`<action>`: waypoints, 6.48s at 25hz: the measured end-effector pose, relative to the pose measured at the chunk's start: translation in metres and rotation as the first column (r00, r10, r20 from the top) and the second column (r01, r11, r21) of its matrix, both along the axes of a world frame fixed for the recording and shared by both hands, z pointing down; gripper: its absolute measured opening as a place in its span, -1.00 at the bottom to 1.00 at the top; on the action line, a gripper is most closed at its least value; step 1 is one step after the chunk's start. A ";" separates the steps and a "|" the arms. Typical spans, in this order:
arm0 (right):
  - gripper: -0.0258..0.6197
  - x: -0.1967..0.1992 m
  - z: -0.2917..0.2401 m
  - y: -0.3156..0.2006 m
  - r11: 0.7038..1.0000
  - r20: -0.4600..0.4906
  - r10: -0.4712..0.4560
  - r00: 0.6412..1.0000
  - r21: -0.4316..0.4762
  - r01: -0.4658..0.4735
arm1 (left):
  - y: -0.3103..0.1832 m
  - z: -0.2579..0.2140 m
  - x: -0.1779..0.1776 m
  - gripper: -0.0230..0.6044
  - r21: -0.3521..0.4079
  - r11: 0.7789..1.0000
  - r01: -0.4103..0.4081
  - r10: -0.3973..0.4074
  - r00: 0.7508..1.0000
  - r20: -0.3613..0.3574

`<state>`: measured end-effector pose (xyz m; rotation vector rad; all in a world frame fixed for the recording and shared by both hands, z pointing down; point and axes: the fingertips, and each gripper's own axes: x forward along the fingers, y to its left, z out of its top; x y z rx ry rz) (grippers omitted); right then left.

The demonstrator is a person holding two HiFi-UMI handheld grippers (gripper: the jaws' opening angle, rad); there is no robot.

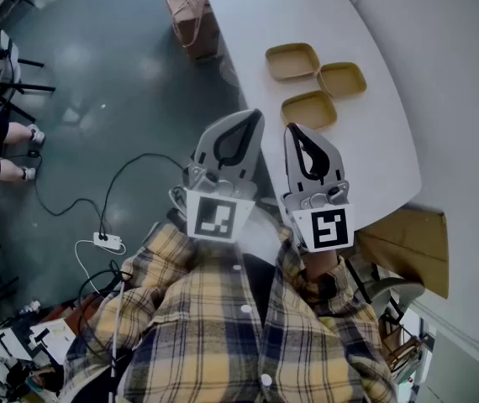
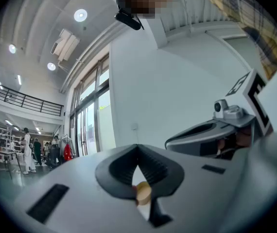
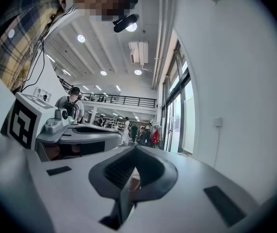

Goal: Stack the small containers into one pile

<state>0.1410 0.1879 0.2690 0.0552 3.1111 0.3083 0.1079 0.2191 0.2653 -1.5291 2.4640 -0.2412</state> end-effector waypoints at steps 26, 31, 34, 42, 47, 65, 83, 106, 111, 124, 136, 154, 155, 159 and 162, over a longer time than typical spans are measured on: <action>-0.87 0.013 0.007 0.001 0.996 0.008 -0.092 0.996 -0.010 0.092 | 0.009 0.000 0.014 -0.87 -0.012 0.994 0.105 -0.105 0.994 0.022; -0.87 0.000 0.013 0.005 0.996 -0.015 -0.087 0.996 0.002 0.087 | 0.005 0.005 0.000 -0.87 -0.009 0.997 0.082 -0.081 0.997 0.012; -0.87 -0.013 0.019 -0.001 0.999 -0.019 -0.046 0.999 -0.002 0.046 | -0.004 0.013 -0.013 -0.87 -0.005 0.999 0.035 -0.035 0.999 -0.003; -0.87 -0.071 0.033 -0.022 0.996 -0.048 0.091 0.995 0.003 -0.091 | -0.041 0.023 -0.081 -0.87 -0.002 0.993 -0.121 0.121 0.992 -0.022; -0.87 -0.141 0.042 -0.040 0.981 -0.049 0.192 0.980 -0.011 -0.192 | -0.060 0.028 -0.152 -0.87 -0.031 0.975 -0.220 0.220 0.975 -0.011; -0.87 -0.238 0.046 -0.048 0.904 -0.051 0.423 0.905 -0.038 -0.425 | -0.076 0.042 -0.243 -0.87 -0.079 0.885 -0.460 0.459 0.888 -0.025; -0.87 -0.206 0.027 -0.133 0.786 -0.030 0.617 0.786 -0.011 -0.618 | -0.160 0.013 -0.226 -0.87 -0.038 0.783 -0.620 0.621 0.783 0.036; -0.87 -0.031 0.031 -0.220 0.408 -0.050 0.912 0.407 0.002 -0.913 | -0.276 0.017 -0.077 -0.87 -0.019 0.461 -0.887 0.886 0.462 -0.033; -0.87 -0.016 0.038 -0.221 0.333 -0.078 0.940 0.333 -0.010 -0.943 | -0.284 0.017 -0.065 -0.87 -0.038 0.393 -0.919 0.918 0.395 -0.039; -0.87 -0.015 0.063 -0.232 0.248 -0.192 0.951 0.243 0.003 -0.969 | -0.309 0.027 -0.089 -0.87 -0.044 0.361 -0.932 0.930 0.363 -0.057; -0.87 -0.001 0.088 -0.231 0.195 -0.289 0.936 0.202 -0.055 -0.979 | -0.311 0.047 -0.092 -0.87 -0.076 0.353 -0.932 0.930 0.359 -0.083; -0.60 0.038 0.180 -0.223 0.035 -0.587 0.802 0.113 -0.143 -0.989 | -0.309 0.079 -0.095 -0.87 -0.113 0.358 -0.927 0.920 0.371 -0.124; -0.59 0.040 0.188 -0.221 0.025 -0.608 0.785 0.119 -0.160 -0.987 | -0.310 0.080 -0.095 -0.87 -0.114 0.359 -0.926 0.920 0.372 -0.124; -0.59 0.043 0.215 -0.211 0.004 -0.662 0.736 0.140 -0.202 -0.979 | -0.310 0.085 -0.093 -0.87 -0.127 0.359 -0.924 0.918 0.375 -0.128; -0.59 0.043 0.233 -0.204 0.009 -0.695 0.703 0.148 -0.199 -0.980 | -0.308 0.091 -0.090 -0.87 -0.134 0.363 -0.922 0.914 0.380 -0.143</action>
